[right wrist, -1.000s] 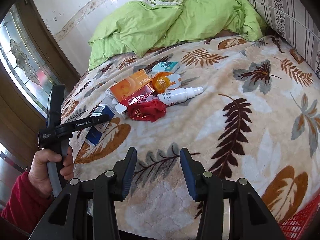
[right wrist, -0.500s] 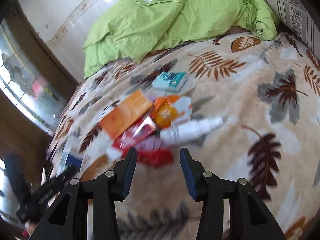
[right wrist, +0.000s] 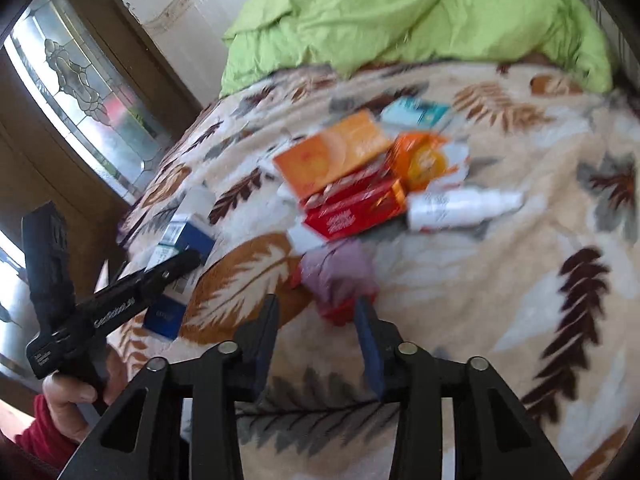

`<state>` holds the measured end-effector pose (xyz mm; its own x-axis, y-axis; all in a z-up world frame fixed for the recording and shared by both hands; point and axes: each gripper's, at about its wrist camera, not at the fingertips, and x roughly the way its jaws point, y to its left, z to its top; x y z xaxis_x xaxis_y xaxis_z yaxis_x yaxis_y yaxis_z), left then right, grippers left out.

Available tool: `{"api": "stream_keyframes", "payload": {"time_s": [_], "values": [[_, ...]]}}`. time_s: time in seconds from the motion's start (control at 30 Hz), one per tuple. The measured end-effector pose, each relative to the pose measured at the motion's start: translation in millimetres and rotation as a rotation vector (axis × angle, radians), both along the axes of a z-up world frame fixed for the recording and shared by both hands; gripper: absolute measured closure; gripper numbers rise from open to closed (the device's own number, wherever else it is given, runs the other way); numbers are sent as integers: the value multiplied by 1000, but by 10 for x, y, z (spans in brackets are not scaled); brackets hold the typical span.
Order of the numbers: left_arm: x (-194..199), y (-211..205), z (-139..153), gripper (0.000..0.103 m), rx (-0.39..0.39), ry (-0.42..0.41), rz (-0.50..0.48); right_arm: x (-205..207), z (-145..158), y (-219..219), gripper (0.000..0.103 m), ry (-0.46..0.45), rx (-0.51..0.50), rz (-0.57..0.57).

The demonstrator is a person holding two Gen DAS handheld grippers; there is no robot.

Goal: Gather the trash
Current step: 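Grasp the purple plastic bag with the right tool while the left tool holds the box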

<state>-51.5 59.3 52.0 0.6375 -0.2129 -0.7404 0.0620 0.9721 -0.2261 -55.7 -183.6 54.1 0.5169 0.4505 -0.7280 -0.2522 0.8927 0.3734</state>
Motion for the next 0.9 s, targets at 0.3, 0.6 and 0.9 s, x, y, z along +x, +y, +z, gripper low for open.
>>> {"api": "stream_keyframes", "payload": {"time_s": [0.3, 0.6, 0.9], "values": [[-37, 2, 28, 72, -8, -14, -4, 393, -237, 217, 50, 30, -145, 45], [-235, -34, 114, 72, -4, -47, -6, 55, -202, 281, 65, -25, -176, 5], [-427, -339, 214, 72, 74, -135, -84, -402, 107, 131, 65, -185, -116, -133]]}}
